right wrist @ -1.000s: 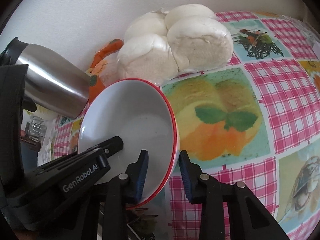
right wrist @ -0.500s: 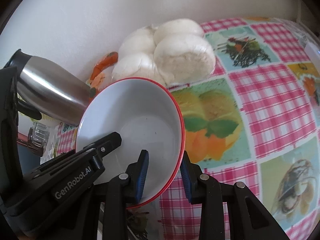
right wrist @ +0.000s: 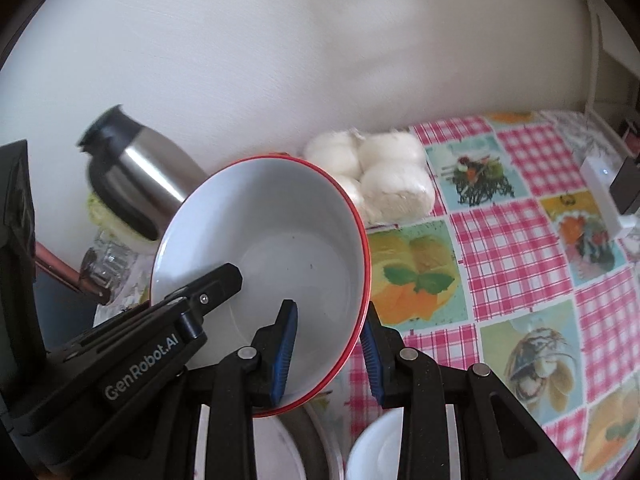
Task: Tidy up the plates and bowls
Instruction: 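Lift the red-rimmed bowl with both grippers and carry it over the pan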
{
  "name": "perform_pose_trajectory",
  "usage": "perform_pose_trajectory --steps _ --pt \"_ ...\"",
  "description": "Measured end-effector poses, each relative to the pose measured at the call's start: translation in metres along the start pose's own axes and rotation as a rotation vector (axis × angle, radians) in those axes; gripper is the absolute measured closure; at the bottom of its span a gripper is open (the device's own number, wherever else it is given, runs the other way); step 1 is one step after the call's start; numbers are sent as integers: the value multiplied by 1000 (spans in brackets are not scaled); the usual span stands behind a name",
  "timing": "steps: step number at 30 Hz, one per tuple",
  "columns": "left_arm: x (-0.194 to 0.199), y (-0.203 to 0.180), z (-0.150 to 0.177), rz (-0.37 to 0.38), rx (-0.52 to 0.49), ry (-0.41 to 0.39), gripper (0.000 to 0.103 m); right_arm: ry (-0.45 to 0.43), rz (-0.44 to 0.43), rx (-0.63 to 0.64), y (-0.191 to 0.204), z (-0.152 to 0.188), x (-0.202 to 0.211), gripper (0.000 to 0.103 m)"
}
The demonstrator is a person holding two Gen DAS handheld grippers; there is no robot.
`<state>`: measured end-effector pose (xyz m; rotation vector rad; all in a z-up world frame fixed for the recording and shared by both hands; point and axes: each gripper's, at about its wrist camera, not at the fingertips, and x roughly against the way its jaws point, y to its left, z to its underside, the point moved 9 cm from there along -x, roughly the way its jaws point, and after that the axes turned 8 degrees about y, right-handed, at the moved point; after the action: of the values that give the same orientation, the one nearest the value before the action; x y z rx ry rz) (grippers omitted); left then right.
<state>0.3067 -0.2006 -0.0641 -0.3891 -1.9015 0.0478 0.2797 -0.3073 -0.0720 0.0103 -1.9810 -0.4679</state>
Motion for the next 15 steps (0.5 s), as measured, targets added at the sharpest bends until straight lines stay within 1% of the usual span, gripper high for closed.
perform_pose_trajectory --steps 6,15 --pt "45 16 18 -8 32 -37 90 -16 -4 42 29 15 30 69" --pt "83 32 52 19 82 -63 91 -8 21 89 55 53 63 69"
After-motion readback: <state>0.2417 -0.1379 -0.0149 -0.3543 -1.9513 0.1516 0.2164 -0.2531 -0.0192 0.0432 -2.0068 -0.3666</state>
